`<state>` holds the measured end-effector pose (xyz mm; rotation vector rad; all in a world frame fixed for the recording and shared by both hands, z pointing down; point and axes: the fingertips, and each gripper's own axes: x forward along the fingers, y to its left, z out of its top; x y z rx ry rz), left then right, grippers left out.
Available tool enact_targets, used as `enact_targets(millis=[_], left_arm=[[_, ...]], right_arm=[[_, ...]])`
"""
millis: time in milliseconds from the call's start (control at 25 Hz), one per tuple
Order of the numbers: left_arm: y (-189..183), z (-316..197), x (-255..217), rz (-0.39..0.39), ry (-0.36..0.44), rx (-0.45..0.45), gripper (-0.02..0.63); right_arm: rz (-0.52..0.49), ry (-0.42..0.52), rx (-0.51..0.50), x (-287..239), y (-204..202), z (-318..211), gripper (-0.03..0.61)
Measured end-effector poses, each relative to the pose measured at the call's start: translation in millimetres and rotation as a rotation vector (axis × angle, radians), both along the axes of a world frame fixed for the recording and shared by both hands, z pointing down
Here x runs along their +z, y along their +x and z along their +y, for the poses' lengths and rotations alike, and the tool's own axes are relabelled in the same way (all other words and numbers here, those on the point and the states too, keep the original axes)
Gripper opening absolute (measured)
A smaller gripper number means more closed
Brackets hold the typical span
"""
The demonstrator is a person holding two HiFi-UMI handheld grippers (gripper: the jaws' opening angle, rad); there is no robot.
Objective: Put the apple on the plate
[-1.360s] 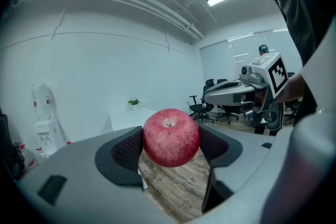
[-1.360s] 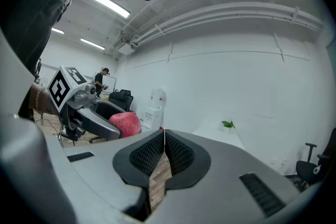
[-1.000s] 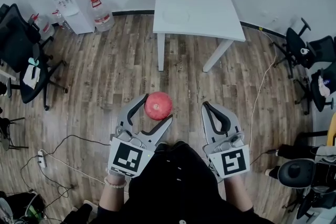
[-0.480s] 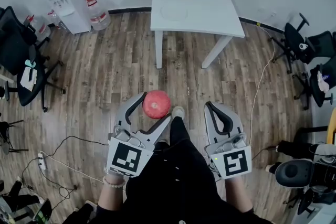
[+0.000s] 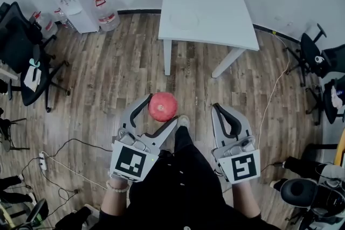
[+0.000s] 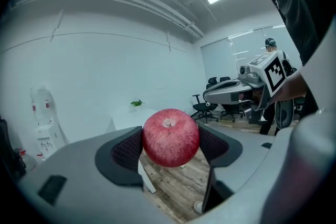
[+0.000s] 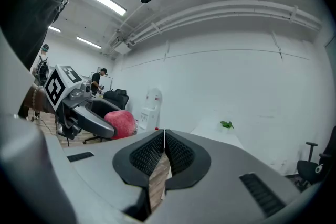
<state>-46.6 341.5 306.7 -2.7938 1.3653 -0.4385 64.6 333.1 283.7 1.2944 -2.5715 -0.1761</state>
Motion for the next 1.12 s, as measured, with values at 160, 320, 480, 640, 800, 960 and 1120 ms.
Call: enact_targets(millis=[160, 320, 480, 640, 800, 960, 1120], left_arm=[[4.2, -27.2, 0.1, -0.001, -0.002, -0.020, 0.346], [9.4, -56.6, -3.7, 0.002, -0.006, -0.041, 0.345], [14.4, -87.4, -9.0, 0.004, 0.003, -0.066, 0.346], [19.9, -118.1, -13.3, 0.005, 0.009, -0.091, 0.346], [22.3, -147.6, -15.7, 0.008, 0.010, -0.130, 0.345], [27.8, -174.7, -16.2, 0.002, 0.013, -0.164, 0.346], [28.0, -198.7, -17.3, 0.002, 0.020, -0.191, 0.346]], right_arm=[[-0.001, -0.002, -0.031, 3.3, 1.9, -29.5, 0.043], [-0.009, -0.005, -0.056, 0.8, 6.5, -61.8, 0.043], [-0.020, 0.004, -0.067, -3.7, 15.0, -95.1, 0.043], [-0.015, 0.004, -0.080, -6.7, 24.6, -128.6, 0.043], [-0.011, 0.013, -0.114, -11.3, 28.5, -162.3, 0.043], [-0.007, 0.021, -0.145, -12.9, 34.3, -191.6, 0.043], [-0.004, 0.017, -0.164, -11.0, 36.5, -216.8, 0.043]])
